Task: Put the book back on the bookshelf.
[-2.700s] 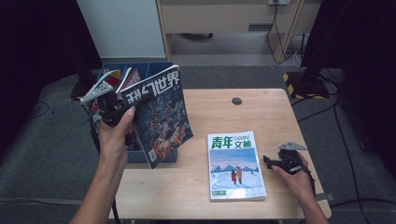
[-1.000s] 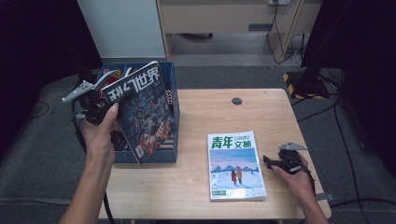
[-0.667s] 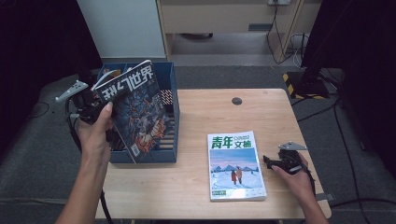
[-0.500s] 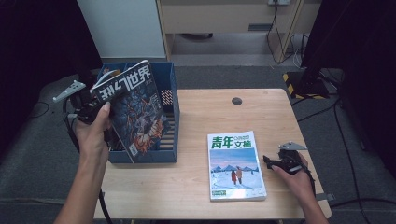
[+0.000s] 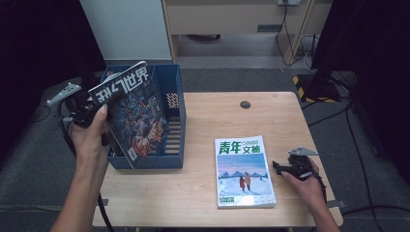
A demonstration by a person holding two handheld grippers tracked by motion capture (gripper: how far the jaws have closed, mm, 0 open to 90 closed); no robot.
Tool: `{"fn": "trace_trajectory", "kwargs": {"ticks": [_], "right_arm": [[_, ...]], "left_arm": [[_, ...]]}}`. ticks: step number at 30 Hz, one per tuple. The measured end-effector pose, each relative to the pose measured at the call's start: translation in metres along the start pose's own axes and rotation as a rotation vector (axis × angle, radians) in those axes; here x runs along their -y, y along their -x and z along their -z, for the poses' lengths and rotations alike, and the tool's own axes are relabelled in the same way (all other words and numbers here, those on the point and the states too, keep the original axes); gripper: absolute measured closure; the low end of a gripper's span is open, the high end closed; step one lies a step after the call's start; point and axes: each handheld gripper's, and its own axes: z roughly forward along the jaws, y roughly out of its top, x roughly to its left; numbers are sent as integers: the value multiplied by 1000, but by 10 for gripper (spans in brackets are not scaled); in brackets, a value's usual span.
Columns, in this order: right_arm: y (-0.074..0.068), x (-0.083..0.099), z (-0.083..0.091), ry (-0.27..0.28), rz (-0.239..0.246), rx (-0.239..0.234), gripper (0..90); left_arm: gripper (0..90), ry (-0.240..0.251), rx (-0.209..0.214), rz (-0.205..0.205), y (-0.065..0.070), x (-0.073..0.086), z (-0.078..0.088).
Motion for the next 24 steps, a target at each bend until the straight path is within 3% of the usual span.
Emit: {"fn": "trace_trajectory", "kwargs": {"ticks": [24], "right_arm": [[0, 0, 0, 0, 0, 0, 181]], "left_arm": [[821, 14, -42, -3, -12, -6, 9]]}}
